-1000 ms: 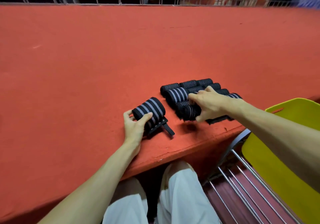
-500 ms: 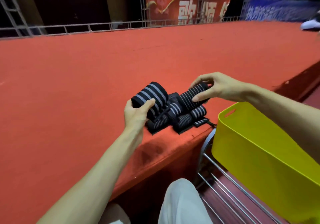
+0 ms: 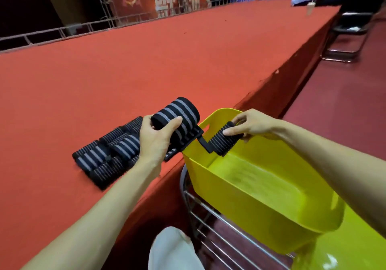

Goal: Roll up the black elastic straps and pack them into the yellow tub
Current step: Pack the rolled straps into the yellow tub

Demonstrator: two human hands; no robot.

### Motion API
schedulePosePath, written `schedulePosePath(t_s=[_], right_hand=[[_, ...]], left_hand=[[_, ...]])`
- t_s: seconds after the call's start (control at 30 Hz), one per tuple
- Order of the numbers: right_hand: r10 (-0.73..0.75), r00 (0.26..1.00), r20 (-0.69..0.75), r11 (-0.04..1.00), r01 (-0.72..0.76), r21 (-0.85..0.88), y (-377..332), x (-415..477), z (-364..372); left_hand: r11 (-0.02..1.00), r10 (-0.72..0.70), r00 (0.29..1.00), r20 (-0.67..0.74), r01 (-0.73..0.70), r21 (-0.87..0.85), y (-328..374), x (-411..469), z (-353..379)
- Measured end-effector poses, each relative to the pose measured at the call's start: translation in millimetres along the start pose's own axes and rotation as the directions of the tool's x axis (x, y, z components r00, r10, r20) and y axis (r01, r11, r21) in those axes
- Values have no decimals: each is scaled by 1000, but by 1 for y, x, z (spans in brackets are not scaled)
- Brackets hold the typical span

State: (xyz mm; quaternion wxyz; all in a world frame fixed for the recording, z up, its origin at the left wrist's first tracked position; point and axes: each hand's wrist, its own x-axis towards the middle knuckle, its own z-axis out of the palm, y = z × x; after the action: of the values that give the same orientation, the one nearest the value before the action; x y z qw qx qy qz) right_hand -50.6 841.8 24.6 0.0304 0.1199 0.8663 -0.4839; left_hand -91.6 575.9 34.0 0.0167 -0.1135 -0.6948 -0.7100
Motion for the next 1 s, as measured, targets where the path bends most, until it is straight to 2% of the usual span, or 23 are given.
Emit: schedulePosePath(t_s=[0.17, 0.3, 0.47, 0.6, 0.9, 0.97, 1.0], right_hand=[[202, 973, 111, 968, -181, -175, 43, 38, 35], [268, 959, 92, 940, -239, -244, 64, 66, 51], [233, 972, 5, 876, -208, -435, 81, 77, 64], [224, 974, -7, 851, -199, -486, 85, 79, 64], [269, 958, -99, 887, -287, -362, 83, 75, 79], [224, 971, -85, 838, -237, -491, 74, 66, 77], [188, 980, -58, 780, -185, -598, 65, 60, 75]], left_hand=[[992, 52, 994, 93, -62, 110, -16, 16, 17], [985, 68, 977, 202, -98, 143, -27, 28, 19], [992, 59, 972, 226, -83, 97, -33, 33, 22], [994, 63, 972, 224, -82, 77, -33, 33, 19], [990, 64, 971, 231, -92, 111, -27, 25, 16], [986, 72, 969, 235, -104, 127, -25, 21, 17], [985, 73, 970, 231, -107, 138, -23, 19, 17]])
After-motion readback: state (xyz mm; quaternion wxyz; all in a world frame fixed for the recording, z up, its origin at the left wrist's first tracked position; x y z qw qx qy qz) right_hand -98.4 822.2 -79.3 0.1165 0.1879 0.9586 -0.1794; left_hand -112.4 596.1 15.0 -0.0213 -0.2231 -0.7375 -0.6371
